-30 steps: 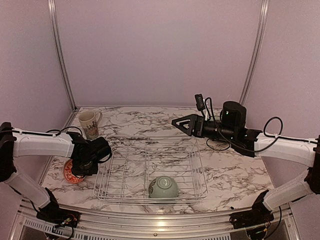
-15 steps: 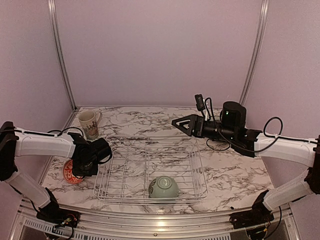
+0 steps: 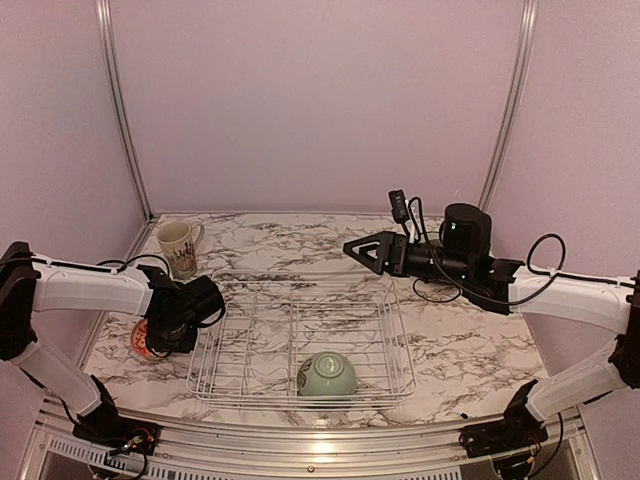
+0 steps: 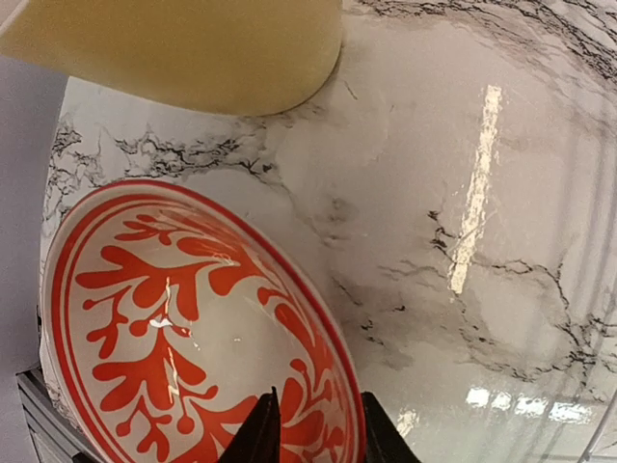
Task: Unload the mixed dishes from the dish rack
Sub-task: Place the bowl at the corner of the board, then grab the bowl from the dish rack.
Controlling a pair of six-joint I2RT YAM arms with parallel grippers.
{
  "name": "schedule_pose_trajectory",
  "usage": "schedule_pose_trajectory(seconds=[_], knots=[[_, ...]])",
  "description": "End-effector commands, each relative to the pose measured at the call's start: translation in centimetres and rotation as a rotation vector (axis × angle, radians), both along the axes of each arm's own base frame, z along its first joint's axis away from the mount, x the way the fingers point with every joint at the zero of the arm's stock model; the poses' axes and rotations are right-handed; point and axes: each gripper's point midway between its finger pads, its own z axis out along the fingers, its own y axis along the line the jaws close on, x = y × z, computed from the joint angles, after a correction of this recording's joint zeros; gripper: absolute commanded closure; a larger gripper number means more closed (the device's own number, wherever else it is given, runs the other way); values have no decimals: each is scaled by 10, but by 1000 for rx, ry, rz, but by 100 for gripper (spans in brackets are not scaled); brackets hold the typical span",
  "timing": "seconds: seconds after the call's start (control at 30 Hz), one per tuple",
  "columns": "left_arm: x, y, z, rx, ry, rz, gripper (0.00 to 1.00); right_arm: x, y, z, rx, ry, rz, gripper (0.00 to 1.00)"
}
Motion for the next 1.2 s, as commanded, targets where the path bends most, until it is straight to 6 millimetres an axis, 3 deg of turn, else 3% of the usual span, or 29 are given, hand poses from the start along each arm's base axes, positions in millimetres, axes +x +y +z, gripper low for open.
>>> schedule_pose_trajectory(seconds=[0.0,0.2,0.37,0.5,0.63,0.9,1.17], knots=[[0,0,9,-16,-5,-2,67,2,-5,-5,-67,-18,-13,4],[5,-5,22,-42,-25,-11,57,-5,0,-31,-269,-55,24,4],[7,-12,30,-82,-36,-21,49,-29,18,-57,-492,-144,104,3],[8,-16,41,-106,-41,-41,44,-42,17,-84,-666,-151,152,4],[10,-19,59,-146,-77,-48,37,-55,12,-106,-748,-113,202,5],[11,-19,94,-204,-151,-53,34,-93,29,-139,-904,-113,318,6],[21,-19,149,-267,-303,-83,29,-113,43,-155,-980,-132,378,8]])
